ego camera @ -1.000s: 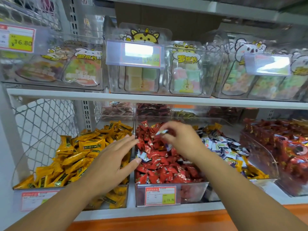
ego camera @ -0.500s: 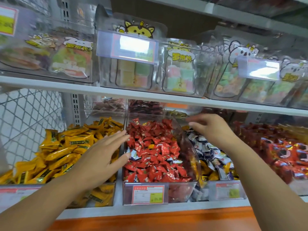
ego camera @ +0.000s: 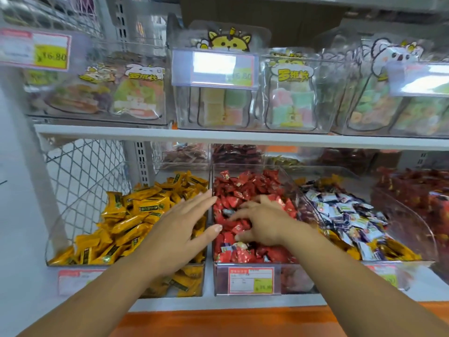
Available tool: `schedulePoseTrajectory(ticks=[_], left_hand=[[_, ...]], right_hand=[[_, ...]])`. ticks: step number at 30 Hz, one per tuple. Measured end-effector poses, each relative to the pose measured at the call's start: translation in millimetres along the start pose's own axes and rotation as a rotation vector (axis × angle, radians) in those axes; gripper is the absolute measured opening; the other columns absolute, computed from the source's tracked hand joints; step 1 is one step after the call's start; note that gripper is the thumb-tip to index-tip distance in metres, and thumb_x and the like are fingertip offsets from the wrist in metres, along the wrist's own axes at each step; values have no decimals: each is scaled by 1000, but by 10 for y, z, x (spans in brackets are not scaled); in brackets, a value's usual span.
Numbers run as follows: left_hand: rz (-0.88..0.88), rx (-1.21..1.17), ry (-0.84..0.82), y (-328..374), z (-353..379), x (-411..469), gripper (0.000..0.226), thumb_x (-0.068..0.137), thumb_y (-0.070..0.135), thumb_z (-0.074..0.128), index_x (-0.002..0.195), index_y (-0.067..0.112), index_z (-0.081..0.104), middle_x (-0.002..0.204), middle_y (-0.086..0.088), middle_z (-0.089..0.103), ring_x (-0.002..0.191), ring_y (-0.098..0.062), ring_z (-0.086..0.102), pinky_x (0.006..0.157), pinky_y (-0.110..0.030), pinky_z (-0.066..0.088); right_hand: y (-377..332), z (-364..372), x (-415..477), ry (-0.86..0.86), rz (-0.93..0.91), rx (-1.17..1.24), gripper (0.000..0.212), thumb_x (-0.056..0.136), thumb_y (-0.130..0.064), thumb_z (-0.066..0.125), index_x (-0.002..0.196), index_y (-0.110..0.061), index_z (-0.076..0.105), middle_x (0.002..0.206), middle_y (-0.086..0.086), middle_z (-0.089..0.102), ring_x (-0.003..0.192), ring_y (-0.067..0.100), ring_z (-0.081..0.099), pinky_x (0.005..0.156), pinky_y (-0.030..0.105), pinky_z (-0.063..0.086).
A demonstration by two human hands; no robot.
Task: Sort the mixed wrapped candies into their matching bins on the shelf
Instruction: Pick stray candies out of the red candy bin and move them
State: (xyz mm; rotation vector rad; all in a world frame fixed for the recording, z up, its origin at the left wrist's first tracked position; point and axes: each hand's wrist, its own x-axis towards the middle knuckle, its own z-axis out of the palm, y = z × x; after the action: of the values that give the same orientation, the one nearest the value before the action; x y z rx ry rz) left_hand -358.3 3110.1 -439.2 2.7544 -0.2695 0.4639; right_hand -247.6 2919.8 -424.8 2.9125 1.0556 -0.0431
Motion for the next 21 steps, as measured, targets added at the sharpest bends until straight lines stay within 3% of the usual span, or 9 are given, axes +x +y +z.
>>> schedulePoseTrajectory(ticks=[2,4,6,8,14,21], left_hand=[[-11,-8,-11,21,-24,-9,69,84,72,19,149,49,9,151,33,-6,131,19,-14,111,-16,-6],[-9,-12,-14,16,-21,-9,70,83,74,18,148,49,9,151,34,-7,130,19,-15,112,-17,-7],[0,-8,-8,-15,-3,-1,72,82,76,16,149,49,8,153,32,-5,137,15,-10,116,-21,-4],[2,-11,-6,-37,10,10,74,81,78,14,149,49,10,154,31,-3,140,13,-6,116,-21,-4],[15,-34,7,-41,-15,38,75,80,78,17,149,48,15,153,34,2,137,19,-8,110,-13,-8],[10,-19,-6,-5,-32,23,69,84,72,23,148,49,13,150,36,-1,126,28,-17,105,-8,-11]], right_hand=[[117,-111,-45,-85,93,19,62,73,-67,65,131,-51,48,151,-8,35,135,27,23,109,43,24],[175,-276,-132,-120,137,238,52,63,-71,70,112,-55,60,142,-5,47,130,23,36,110,38,30],[131,-357,-115,2,87,458,28,76,-50,74,101,-37,72,119,-6,65,110,10,56,100,26,42],[5,-339,9,146,44,444,16,88,-30,68,100,-23,75,108,-6,70,94,4,59,91,21,43],[-240,137,331,115,-22,214,41,91,-28,63,131,-23,58,129,6,54,120,24,51,102,33,40],[-191,161,300,55,-68,183,54,87,-33,67,138,-32,49,128,6,44,116,27,47,98,35,41]])
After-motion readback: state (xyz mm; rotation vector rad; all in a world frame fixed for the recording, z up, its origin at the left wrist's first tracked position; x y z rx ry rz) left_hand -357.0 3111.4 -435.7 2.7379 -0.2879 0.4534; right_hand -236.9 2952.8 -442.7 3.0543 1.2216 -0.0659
